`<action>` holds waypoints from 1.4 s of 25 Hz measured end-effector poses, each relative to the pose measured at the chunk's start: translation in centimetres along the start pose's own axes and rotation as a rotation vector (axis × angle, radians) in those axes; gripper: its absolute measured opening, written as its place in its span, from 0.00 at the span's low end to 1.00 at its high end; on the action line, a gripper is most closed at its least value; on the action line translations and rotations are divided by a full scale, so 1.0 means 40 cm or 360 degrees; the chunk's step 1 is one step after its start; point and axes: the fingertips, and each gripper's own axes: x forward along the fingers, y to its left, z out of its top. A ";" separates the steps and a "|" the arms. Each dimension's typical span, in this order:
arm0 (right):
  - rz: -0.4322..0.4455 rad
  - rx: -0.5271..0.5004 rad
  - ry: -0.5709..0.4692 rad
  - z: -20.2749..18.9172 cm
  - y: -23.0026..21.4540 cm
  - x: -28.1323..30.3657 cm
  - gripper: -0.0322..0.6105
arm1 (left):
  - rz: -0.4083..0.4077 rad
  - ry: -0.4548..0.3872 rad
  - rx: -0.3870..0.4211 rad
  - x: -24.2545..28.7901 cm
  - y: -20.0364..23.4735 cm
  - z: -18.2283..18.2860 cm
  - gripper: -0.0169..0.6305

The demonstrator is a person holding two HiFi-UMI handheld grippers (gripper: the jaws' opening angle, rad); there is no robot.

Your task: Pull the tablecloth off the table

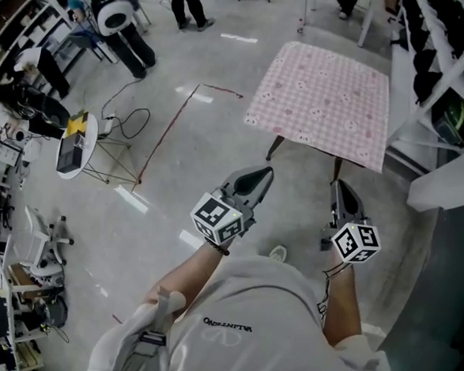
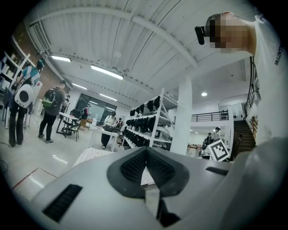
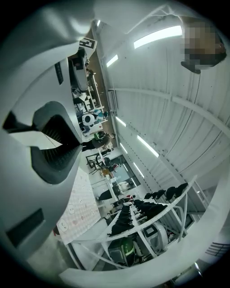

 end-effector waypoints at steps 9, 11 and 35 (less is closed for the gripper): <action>-0.0038 0.0083 0.0077 -0.051 -0.063 0.084 0.06 | -0.0040 0.0059 -0.0063 0.058 0.069 -0.037 0.03; -0.0061 0.0110 0.0095 -0.064 -0.076 0.116 0.07 | -0.0057 0.0069 -0.0088 0.076 0.105 -0.047 0.03; -0.0468 0.0355 0.0094 -0.097 -0.263 0.454 0.07 | -0.0467 0.0349 -0.0299 0.426 0.420 -0.207 0.03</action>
